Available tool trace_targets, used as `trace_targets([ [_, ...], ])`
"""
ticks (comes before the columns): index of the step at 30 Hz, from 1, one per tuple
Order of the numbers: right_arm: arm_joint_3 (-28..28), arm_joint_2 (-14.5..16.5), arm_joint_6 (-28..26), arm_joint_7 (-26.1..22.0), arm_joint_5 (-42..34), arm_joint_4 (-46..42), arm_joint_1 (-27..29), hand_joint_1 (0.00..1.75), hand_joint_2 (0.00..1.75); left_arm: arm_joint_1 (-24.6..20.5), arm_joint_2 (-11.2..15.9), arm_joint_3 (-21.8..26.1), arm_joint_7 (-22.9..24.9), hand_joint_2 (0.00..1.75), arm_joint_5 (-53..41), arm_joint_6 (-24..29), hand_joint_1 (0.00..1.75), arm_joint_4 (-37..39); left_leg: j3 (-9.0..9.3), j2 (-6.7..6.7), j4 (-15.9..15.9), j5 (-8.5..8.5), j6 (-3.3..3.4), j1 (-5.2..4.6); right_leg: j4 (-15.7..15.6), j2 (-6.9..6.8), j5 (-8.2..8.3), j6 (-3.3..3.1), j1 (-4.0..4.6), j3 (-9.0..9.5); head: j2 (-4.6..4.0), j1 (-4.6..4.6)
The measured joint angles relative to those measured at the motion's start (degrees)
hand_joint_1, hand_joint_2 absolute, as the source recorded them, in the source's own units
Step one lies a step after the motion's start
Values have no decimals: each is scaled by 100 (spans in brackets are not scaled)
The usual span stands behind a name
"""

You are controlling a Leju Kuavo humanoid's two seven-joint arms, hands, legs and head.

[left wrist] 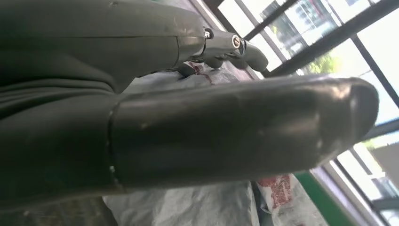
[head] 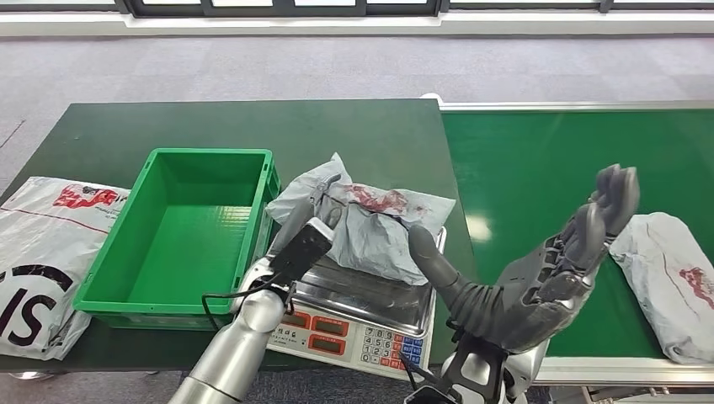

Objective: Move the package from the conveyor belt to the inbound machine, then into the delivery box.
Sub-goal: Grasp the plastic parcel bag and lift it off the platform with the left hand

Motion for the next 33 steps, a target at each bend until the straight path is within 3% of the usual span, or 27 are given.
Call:
trace_targets([
  [2,19,6,1,0,-9,0,-13,0,175,-220,-49,-82,-16,0,2,-8,0,331,0,3,0,0,0,0,0,4,2,0,0,-2,0,-1],
  [6,45,26,4,1,-2,23,-88,0,175,-604,-184,-224,-18,175,-138,90,0,889,-8,-7,0,2,-1,0,0,-3,1,0,0,-8,0,-1],
  [10,123,79,12,1,-24,139,-292,0,175,-1088,-425,-426,-10,175,-405,358,0,1497,-10,-6,1,3,-1,0,0,-5,2,0,0,-8,0,0],
  [13,182,110,13,2,-55,213,-395,0,175,-1339,-461,-628,6,175,-605,589,0,1818,-8,1,1,4,-1,0,0,1,4,0,0,-10,0,-1],
  [24,219,126,13,1,-78,315,-457,0,175,-1563,-467,-905,139,175,-874,743,0,2248,-9,0,0,3,-2,0,0,4,3,0,0,-13,0,-1],
  [29,301,121,12,3,-287,359,-507,0,175,-1642,-467,-1626,611,175,-1507,771,0,2492,-9,-1,0,3,-2,0,0,4,3,0,0,-12,0,-1],
  [33,352,97,12,3,-360,384,-539,0,175,-1656,-467,-2372,896,175,-1868,497,0,2750,-9,-3,0,3,-1,-1,0,3,3,0,-1,-10,0,-1],
])
